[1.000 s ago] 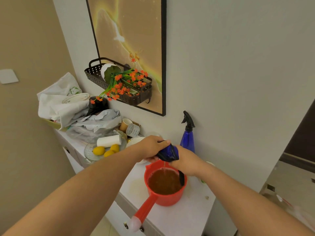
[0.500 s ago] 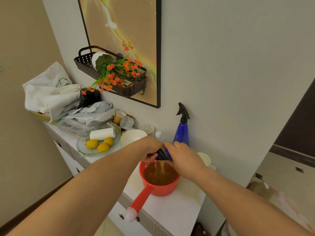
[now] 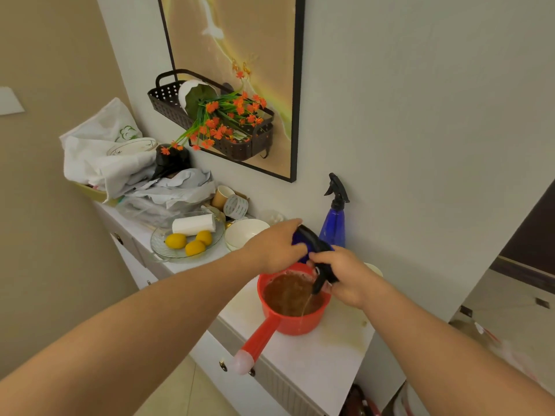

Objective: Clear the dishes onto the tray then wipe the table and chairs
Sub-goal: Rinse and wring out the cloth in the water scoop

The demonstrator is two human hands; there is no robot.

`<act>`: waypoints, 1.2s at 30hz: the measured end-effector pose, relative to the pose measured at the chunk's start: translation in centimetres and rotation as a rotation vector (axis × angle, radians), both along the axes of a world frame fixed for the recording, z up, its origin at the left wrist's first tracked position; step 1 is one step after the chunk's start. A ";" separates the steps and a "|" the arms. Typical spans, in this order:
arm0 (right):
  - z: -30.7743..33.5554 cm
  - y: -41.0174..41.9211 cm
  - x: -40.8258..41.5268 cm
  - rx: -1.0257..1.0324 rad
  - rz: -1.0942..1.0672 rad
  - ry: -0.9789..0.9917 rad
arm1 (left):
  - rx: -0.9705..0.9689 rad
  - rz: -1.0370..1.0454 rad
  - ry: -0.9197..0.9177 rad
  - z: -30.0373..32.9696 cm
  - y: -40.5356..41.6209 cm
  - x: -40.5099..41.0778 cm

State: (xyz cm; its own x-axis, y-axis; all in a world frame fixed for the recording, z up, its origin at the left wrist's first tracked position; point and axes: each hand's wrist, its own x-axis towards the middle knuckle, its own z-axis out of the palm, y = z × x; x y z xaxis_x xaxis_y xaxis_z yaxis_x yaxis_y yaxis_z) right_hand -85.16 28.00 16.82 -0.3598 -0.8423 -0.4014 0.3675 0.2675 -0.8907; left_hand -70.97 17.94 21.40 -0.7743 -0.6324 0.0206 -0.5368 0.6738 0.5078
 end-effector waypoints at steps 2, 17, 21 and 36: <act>0.7 0.5 0.0 -0.015 0.027 -0.280 | -0.159 -0.158 -0.018 -0.5 -0.1 1.1; 1.0 -0.2 2.6 -0.010 0.299 0.776 | -0.526 -0.120 -0.483 1.0 -0.1 -1.1; -0.4 -0.9 2.7 0.104 0.283 1.185 | -0.501 -0.100 -0.680 0.2 0.1 -1.5; -1.2 -0.8 1.6 0.053 0.355 1.748 | -0.062 -0.097 -0.582 -2.1 -0.9 -1.8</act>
State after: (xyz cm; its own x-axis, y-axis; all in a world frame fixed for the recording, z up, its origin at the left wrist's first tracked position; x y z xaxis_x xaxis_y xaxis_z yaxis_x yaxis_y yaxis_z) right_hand -83.53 27.17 15.57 -0.1767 -0.9669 0.1842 -0.9793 0.1538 -0.1319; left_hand -72.73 17.02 19.29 -0.7238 -0.5692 -0.3900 -0.6494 0.7530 0.1063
